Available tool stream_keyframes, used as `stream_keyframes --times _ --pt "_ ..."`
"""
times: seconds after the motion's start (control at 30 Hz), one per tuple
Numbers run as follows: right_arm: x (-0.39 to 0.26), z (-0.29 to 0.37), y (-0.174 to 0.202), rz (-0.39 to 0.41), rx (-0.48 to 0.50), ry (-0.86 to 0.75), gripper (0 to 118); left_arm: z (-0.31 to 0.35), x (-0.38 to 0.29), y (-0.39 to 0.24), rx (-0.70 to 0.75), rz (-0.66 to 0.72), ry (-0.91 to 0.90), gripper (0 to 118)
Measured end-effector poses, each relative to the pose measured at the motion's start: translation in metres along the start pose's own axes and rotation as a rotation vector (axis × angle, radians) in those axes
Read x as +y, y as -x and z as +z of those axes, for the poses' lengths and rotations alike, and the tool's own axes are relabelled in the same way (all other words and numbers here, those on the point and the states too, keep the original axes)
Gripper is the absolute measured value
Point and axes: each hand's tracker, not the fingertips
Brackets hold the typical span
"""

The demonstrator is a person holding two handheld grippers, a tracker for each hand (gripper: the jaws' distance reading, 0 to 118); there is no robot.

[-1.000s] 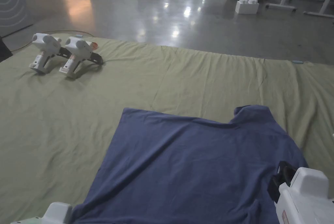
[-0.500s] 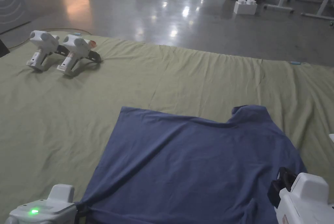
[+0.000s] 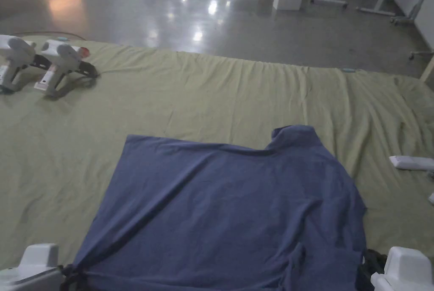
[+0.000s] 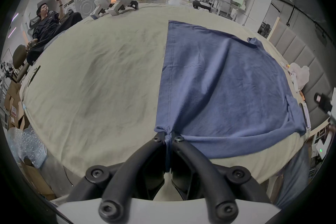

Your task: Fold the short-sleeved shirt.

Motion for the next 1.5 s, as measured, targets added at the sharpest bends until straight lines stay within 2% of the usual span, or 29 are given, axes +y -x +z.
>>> stream_keyframes --times 0.03,0.1,0.13,0.23,0.33,0.37,0.43,0.5,0.57,0.6,0.67,0.83,0.97,1.2,1.5 --pt "-0.005 -0.001 -0.008 0.001 -0.024 0.053 31 0.004 0.001 -0.003 -0.003 0.004 -0.005 0" --pt "-0.018 -0.006 -0.021 -0.010 -0.025 0.147 82 0.007 0.001 -0.003 -0.005 0.005 -0.011 0" --pt "-0.027 -0.010 -0.026 -0.006 -0.028 0.185 90 0.008 0.002 -0.004 -0.003 0.002 -0.012 0" --pt "-0.050 -0.021 -0.035 0.004 -0.021 0.280 90 0.007 0.002 -0.006 0.003 -0.008 -0.015 0" --pt "-0.066 -0.035 -0.036 -0.012 0.027 0.361 90 0.008 0.000 -0.012 0.012 -0.021 -0.008 0" --pt "-0.070 -0.038 -0.034 -0.014 0.027 0.368 89 0.008 0.000 -0.012 0.014 -0.021 -0.006 0" --pt "-0.077 -0.047 -0.032 -0.007 0.022 0.370 79 0.004 -0.002 -0.009 0.015 -0.019 -0.003 0" --pt "-0.078 -0.053 -0.030 -0.013 0.052 0.377 54 0.003 -0.002 -0.009 0.014 -0.020 0.000 0" --pt "-0.073 -0.053 -0.026 -0.006 0.061 0.371 37 0.004 -0.002 -0.010 0.013 -0.020 0.001 0" --pt "-0.070 -0.052 -0.025 0.010 0.072 0.357 9 0.004 -0.002 -0.010 0.012 -0.020 0.002 0" --pt "-0.065 -0.050 -0.024 0.008 0.078 0.363 7 0.004 -0.002 -0.010 0.010 -0.016 0.002 0" --pt "-0.050 -0.029 -0.022 0.104 0.047 0.375 7 0.011 -0.002 -0.013 0.006 -0.017 0.001 0" --pt "-0.038 -0.016 -0.024 0.130 0.030 0.360 7 0.019 -0.001 -0.018 -0.005 -0.022 -0.010 0" --pt "-0.006 -0.015 -0.031 0.059 0.035 0.284 7 0.021 0.016 -0.025 -0.025 -0.015 -0.065 0" --pt "0.073 -0.069 -0.020 0.043 0.035 0.190 7 -0.009 0.107 -0.029 -0.033 0.002 -0.136 0"
